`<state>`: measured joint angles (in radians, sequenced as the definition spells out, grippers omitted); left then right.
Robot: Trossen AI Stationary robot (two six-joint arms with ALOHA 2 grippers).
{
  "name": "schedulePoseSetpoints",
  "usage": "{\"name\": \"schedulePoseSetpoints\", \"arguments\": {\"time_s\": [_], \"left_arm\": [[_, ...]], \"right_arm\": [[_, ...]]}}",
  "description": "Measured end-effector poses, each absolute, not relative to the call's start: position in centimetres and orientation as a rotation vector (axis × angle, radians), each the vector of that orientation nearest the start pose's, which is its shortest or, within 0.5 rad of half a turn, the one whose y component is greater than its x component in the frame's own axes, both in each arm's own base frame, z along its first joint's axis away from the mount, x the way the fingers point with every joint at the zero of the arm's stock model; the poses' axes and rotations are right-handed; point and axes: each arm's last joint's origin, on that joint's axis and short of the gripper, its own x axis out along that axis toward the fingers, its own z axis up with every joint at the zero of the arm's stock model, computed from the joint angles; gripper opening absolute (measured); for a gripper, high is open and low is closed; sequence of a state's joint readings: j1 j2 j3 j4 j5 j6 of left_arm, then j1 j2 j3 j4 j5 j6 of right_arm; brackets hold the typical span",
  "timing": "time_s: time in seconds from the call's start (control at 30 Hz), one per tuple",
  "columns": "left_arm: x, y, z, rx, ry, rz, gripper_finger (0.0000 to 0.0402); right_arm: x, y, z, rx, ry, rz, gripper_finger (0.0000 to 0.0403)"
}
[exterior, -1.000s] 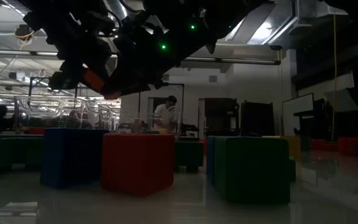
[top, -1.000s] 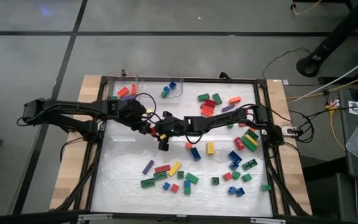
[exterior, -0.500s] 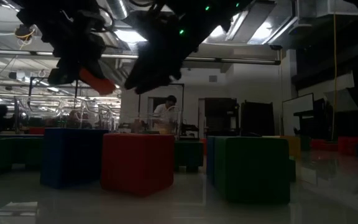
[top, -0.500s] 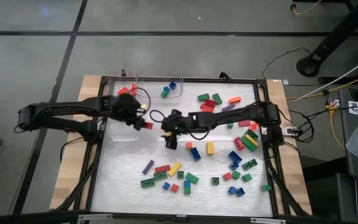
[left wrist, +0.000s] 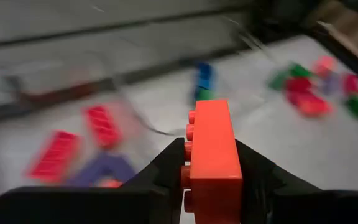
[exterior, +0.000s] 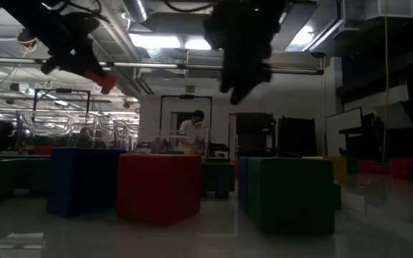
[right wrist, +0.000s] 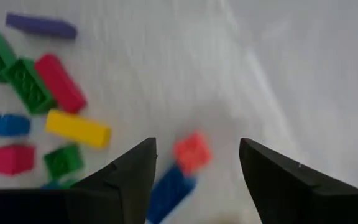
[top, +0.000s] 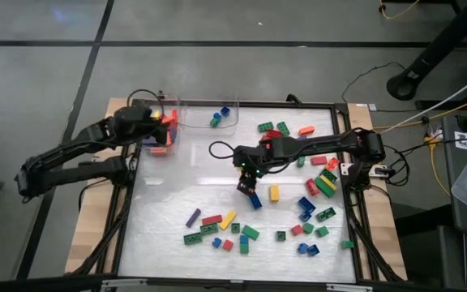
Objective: Sort blocks by size
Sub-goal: Put the large orange game piece into the left transparent bin
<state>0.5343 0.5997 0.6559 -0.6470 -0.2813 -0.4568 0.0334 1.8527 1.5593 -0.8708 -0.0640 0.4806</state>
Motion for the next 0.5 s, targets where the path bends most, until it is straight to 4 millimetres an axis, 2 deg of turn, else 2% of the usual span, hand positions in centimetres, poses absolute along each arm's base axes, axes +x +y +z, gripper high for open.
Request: {"name": "schedulePoseSetpoints", "arguments": {"time_s": [0.17, 0.3, 0.5], "left_arm": [[9.3, 7.3, 26.7, -0.428, 0.491, 1.095, 0.0092], [9.4, 7.5, 26.1, -0.403, 0.584, 1.112, 0.0103], [10.2, 8.1, 25.3, -0.421, 0.645, 1.127, 0.015]], "right_arm": [[36.8, 2.7, 25.0, 0.558, 1.326, -0.284, 0.0214], [35.7, 4.7, 24.8, 0.542, 1.399, -0.357, 0.0206], [34.4, 8.0, 24.7, 0.507, 1.432, -0.469, 0.0198]]}}
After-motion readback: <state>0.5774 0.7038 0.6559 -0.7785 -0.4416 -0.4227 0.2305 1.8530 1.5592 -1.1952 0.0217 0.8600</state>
